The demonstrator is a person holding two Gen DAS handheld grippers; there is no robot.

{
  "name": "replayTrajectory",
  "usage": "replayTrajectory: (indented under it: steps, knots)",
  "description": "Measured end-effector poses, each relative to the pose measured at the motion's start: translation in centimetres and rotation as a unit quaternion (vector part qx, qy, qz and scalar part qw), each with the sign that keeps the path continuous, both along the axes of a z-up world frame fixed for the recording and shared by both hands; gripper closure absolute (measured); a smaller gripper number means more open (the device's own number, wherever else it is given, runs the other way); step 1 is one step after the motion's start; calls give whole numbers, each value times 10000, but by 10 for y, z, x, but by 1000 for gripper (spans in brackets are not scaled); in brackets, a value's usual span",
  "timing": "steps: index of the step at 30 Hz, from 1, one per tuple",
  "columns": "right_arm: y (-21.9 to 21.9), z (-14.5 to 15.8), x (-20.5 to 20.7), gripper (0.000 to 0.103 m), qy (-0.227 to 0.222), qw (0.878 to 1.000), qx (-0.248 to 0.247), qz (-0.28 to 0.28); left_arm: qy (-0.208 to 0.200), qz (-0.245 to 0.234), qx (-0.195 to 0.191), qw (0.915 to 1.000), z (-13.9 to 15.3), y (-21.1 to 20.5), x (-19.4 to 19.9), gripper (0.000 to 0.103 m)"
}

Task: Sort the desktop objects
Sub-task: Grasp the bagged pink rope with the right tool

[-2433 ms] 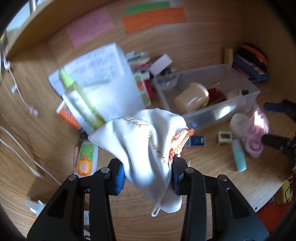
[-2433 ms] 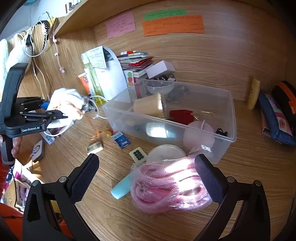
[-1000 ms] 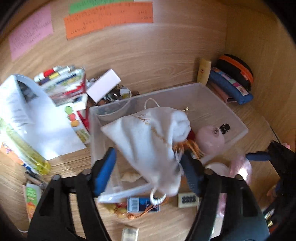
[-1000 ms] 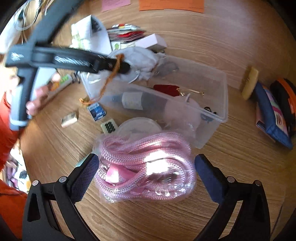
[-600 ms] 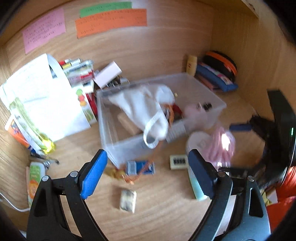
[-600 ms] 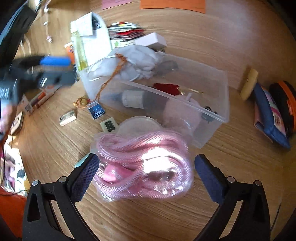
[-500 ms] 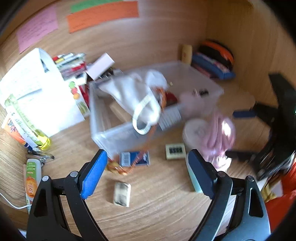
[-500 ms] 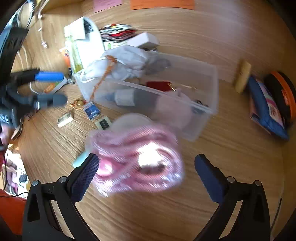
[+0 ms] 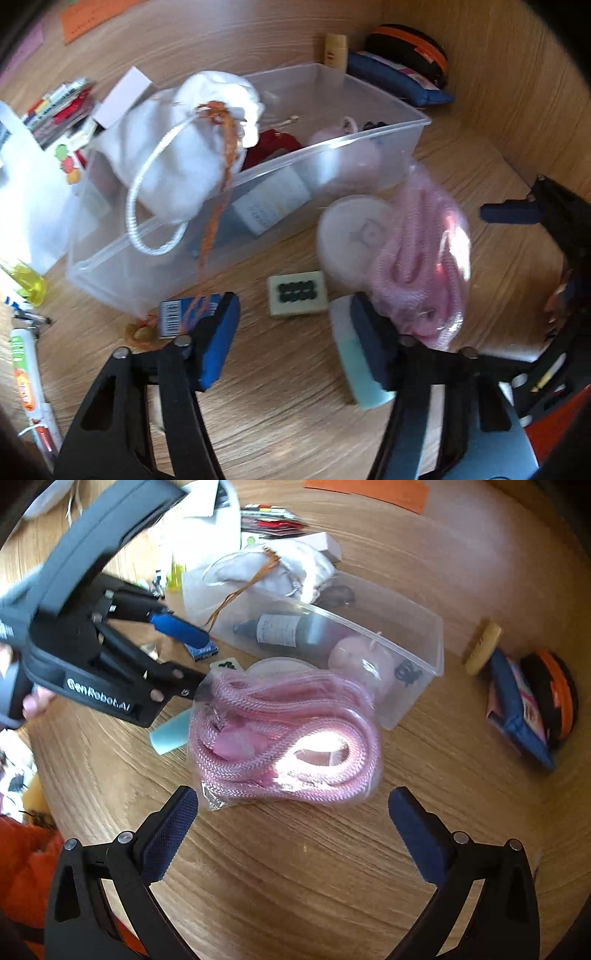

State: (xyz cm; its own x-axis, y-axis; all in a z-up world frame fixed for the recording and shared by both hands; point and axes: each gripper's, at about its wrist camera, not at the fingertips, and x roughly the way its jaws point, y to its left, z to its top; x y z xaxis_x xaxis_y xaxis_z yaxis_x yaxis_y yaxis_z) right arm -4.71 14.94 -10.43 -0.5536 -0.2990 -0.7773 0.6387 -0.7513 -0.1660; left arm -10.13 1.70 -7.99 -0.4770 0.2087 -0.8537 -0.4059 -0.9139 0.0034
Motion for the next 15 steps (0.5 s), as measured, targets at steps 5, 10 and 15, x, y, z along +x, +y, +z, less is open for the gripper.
replayTrajectory:
  steps: [5, 10, 15]
  knots:
    - [-9, -5, -2, 0, 22, 9999, 38, 119, -232, -281, 266, 9990, -2, 14, 9, 63]
    - [-14, -8, -8, 0, -35, 9999, -2, 105, -265, -684, 379, 9966, -3, 37, 27, 70]
    - [-10, -8, -14, 1, 134, 9998, -24, -129, -289, -1074, 518, 9924, 3, 56, 34, 74]
